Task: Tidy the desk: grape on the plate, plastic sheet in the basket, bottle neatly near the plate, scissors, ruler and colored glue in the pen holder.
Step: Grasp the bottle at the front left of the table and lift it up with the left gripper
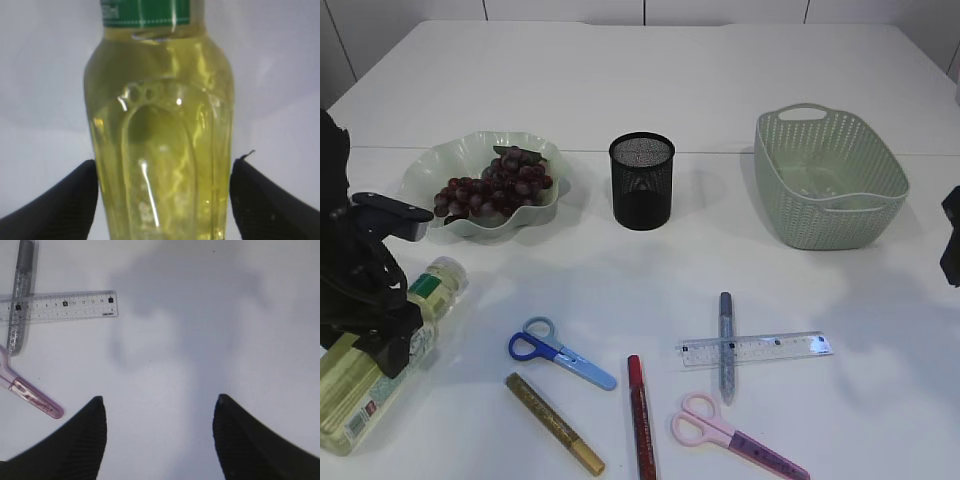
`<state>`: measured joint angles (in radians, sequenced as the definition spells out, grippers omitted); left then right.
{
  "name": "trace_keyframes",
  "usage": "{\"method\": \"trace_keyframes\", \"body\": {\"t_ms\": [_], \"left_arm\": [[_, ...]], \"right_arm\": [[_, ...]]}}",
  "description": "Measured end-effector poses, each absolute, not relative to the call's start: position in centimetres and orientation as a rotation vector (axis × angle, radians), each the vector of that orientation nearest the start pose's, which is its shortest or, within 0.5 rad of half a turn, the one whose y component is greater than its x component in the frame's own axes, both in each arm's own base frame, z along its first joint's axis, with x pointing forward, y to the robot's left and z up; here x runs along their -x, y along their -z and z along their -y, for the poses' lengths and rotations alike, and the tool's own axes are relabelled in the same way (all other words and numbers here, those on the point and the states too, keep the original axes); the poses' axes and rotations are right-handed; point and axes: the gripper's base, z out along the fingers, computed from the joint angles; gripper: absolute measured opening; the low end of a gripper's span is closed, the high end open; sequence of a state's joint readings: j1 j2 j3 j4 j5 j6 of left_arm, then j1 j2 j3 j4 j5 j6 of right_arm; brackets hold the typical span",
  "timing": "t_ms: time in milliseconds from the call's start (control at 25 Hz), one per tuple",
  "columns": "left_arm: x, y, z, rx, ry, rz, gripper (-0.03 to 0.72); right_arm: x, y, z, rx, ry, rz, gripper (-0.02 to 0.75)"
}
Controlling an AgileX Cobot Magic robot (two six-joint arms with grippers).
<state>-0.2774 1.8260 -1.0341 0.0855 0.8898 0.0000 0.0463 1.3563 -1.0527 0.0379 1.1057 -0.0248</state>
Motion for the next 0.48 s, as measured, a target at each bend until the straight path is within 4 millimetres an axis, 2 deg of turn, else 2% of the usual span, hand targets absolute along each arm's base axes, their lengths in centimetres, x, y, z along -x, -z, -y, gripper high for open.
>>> {"method": "trace_keyframes", "body": {"t_ms": [480], "left_arm": [[-30.4, -13.9, 8.0, -0.540, -0.125, -3.120, 0.593]], "right_arm": [[-24.9, -28.7, -1.5, 0.086, -0.059, -2.891, 0.521]]}}
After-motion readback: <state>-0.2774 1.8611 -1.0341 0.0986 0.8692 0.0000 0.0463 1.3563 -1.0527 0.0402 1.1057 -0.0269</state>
